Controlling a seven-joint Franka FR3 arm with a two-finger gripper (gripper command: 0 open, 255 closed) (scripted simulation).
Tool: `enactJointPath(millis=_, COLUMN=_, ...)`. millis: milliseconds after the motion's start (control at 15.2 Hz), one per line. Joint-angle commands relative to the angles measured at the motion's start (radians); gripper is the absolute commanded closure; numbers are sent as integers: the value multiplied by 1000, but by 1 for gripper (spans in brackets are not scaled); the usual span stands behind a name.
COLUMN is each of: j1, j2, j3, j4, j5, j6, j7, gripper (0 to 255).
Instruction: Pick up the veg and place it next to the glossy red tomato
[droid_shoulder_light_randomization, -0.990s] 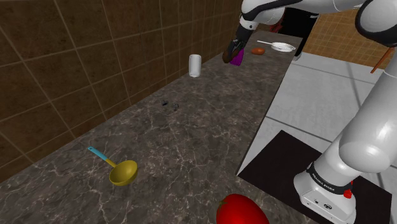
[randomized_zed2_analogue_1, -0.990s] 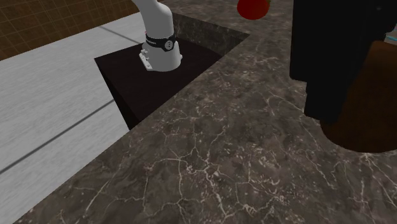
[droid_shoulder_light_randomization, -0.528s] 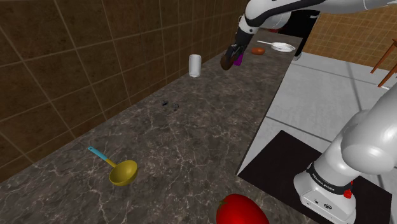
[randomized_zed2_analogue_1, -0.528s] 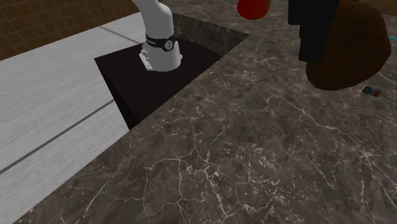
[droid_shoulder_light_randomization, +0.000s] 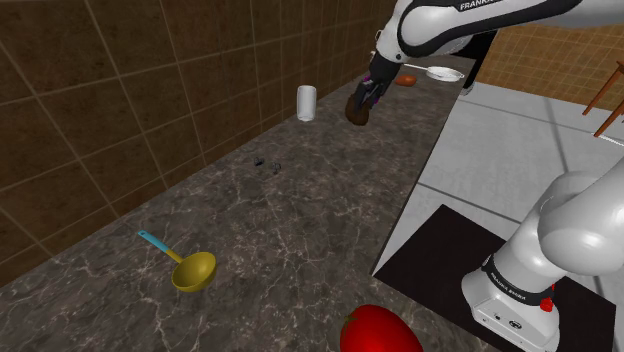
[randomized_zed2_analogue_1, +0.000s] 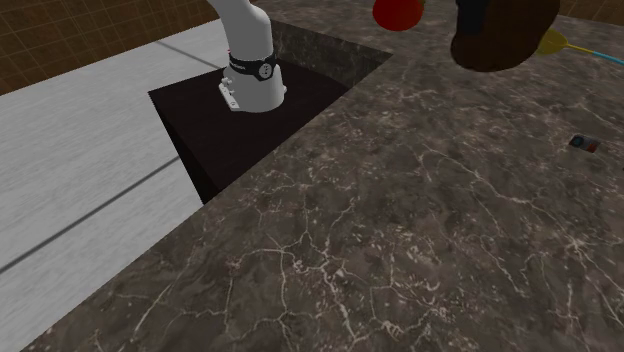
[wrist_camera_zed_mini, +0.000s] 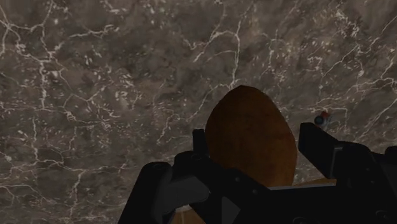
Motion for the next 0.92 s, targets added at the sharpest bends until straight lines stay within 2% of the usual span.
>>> enactJointPath(millis=0, j1=13, j2=-41, j3=35, j4=-46, j5=-9, j6=8, j7=54, gripper=255)
enactJointPath(millis=462, j1=59, j2=-183, j3=160, j4=-173, j5=-10, j6=0, j7=224, gripper=255)
enactJointPath(millis=858, j1=112, j2=-272, j3=278, j4=-236, j5=15, j6=-21, j7=372, gripper=255)
